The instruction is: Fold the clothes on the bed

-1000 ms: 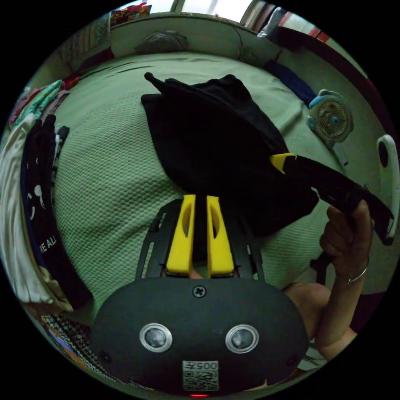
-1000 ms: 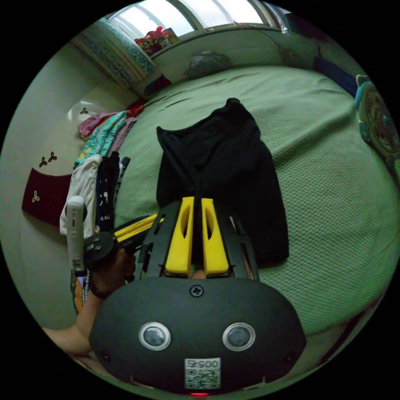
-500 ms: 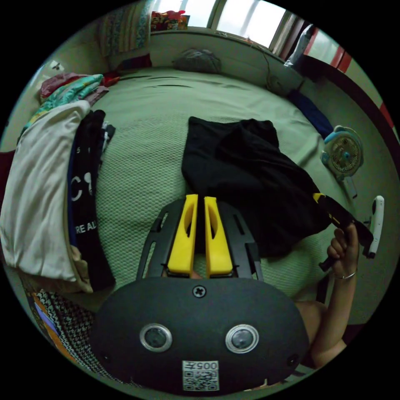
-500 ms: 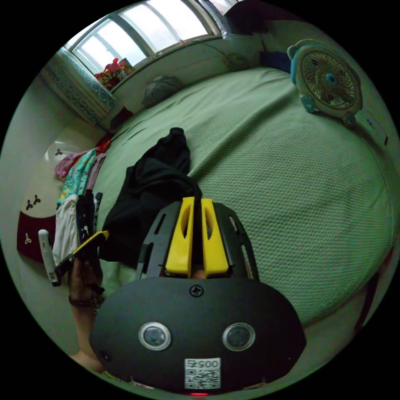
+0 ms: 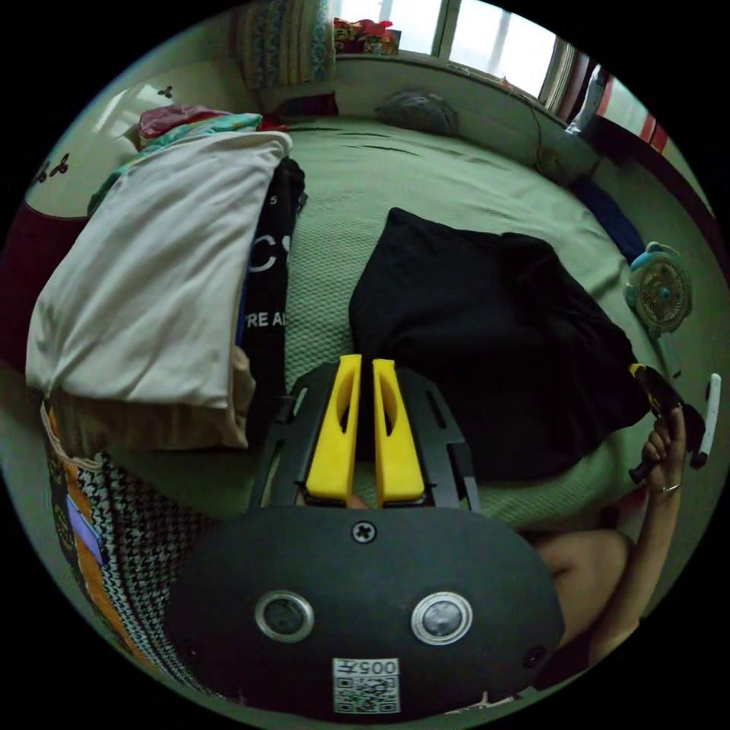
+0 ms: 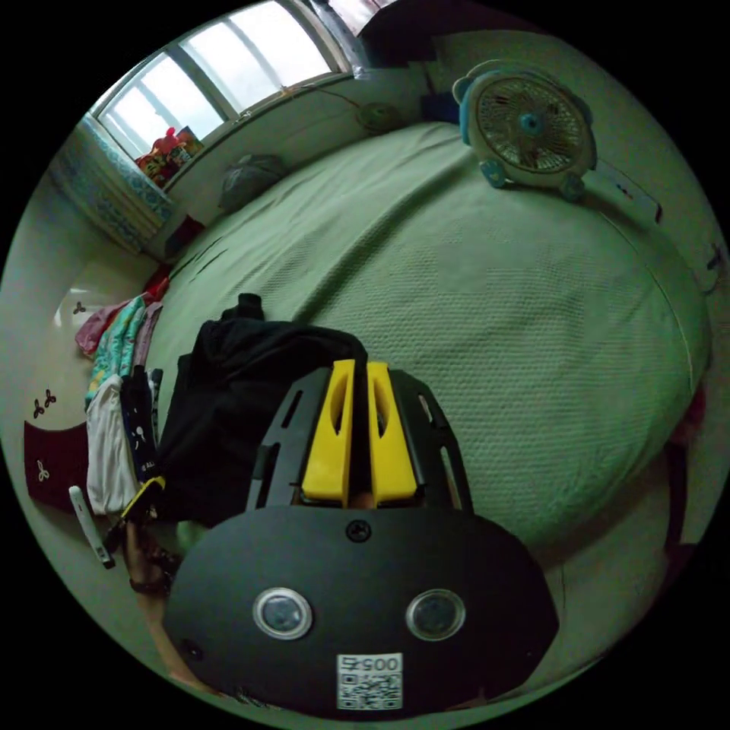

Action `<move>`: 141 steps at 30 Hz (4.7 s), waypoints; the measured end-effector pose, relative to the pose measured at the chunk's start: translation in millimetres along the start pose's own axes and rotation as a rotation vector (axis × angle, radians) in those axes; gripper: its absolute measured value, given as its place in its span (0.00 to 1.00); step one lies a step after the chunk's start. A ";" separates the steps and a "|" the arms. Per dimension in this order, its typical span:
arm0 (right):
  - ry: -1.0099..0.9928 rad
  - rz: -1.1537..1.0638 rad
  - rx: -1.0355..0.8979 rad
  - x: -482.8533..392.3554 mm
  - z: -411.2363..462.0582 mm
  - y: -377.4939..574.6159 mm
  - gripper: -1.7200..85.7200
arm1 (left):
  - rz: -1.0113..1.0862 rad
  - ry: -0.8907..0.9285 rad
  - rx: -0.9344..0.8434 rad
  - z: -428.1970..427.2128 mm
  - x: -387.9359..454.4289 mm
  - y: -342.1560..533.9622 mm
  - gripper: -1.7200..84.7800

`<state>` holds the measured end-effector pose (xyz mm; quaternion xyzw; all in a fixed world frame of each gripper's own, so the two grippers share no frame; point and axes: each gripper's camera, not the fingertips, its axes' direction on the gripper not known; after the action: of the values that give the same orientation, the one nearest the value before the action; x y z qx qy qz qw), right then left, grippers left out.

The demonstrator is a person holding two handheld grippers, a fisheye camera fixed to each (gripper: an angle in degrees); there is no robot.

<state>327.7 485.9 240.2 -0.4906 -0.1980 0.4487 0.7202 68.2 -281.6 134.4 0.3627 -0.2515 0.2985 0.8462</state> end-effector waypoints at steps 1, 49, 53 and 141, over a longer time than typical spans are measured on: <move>0.005 0.019 0.002 5.3 -3.3 3.1 0.01 | 0.003 0.002 -0.008 -2.5 -2.9 6.6 0.07; 0.245 -0.175 0.128 -82.1 -55.6 60.0 0.01 | 0.070 0.238 0.026 -64.4 -54.6 53.6 0.08; 0.343 -0.139 0.113 -63.0 -81.9 26.5 0.01 | 0.084 0.249 0.034 -73.6 -59.2 62.6 0.08; 0.128 -0.229 0.205 302.6 -553.0 615.4 0.00 | 0.292 0.193 0.130 -660.1 -196.0 563.4 0.03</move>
<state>607.7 519.1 -594.4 -0.4164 -0.1595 0.3494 0.8241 -317.5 474.2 -133.1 0.3459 -0.1991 0.4672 0.7889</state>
